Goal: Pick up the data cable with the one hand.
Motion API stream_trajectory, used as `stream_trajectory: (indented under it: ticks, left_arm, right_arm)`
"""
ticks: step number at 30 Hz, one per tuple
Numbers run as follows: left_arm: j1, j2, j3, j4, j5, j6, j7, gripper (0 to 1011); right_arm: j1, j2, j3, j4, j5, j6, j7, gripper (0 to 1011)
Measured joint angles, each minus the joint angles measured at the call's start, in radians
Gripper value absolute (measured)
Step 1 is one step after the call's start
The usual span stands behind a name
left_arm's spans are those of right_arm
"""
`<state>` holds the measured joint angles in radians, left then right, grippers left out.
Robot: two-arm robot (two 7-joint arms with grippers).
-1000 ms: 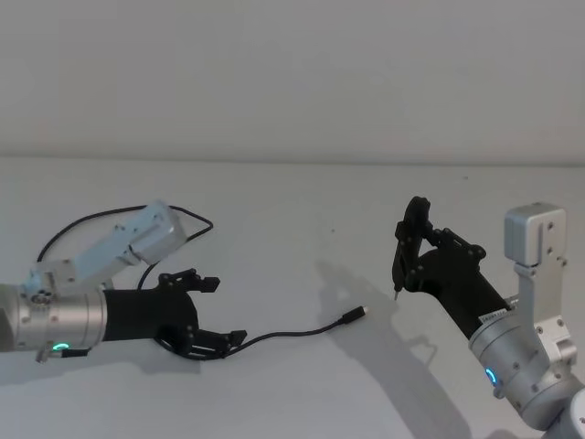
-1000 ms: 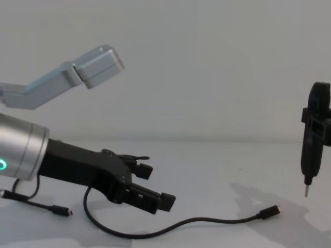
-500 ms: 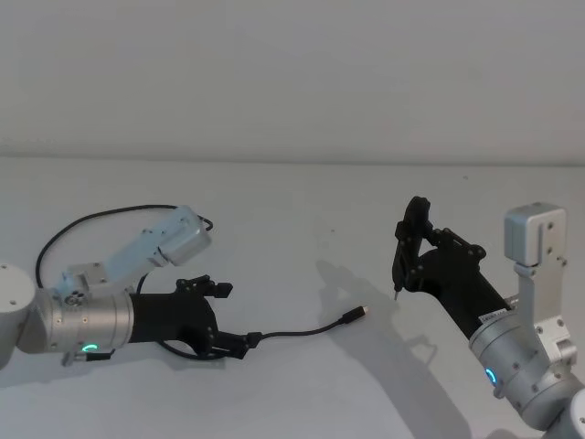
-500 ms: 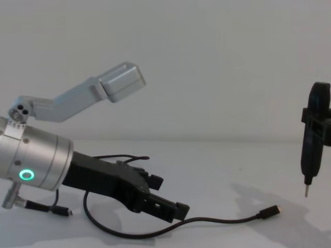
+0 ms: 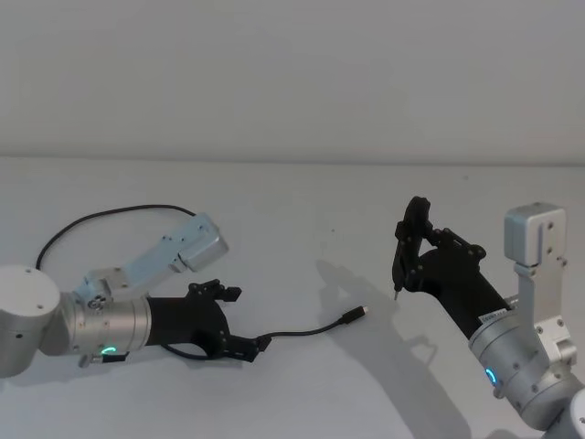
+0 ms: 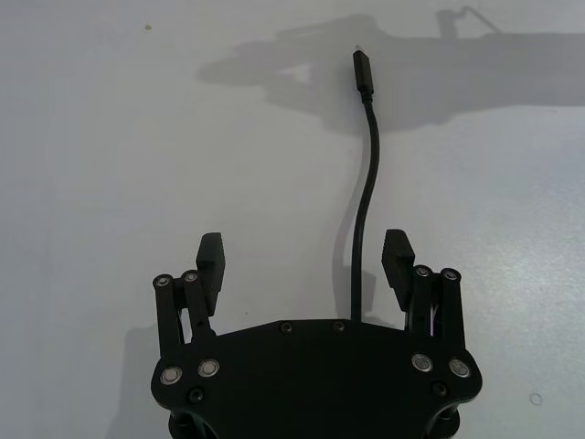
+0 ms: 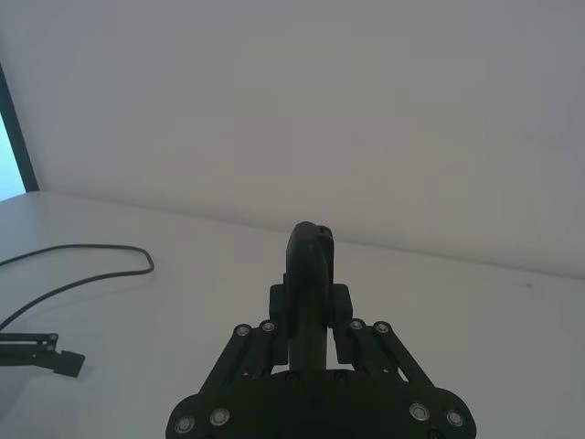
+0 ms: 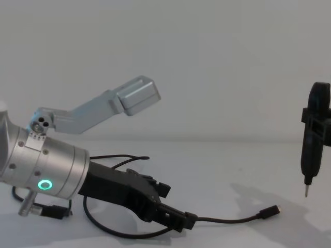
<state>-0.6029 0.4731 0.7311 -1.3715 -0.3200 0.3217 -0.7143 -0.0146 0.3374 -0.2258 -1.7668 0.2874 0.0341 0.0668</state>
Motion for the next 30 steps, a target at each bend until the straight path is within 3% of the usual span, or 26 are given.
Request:
stream_trajectory:
  ticks: [22,30]
  left_arm:
    - [-0.016,-0.03,0.023,0.041,0.035,-0.025,0.015,993]
    - [-0.018,-0.033,0.024,0.045,0.038,-0.027,0.017,794]
  right_arm:
    - [0.0,0.0,0.0,0.0,0.0,0.0,0.0,275]
    - [0.0,0.0,0.0,0.0,0.0,0.0,0.0,274]
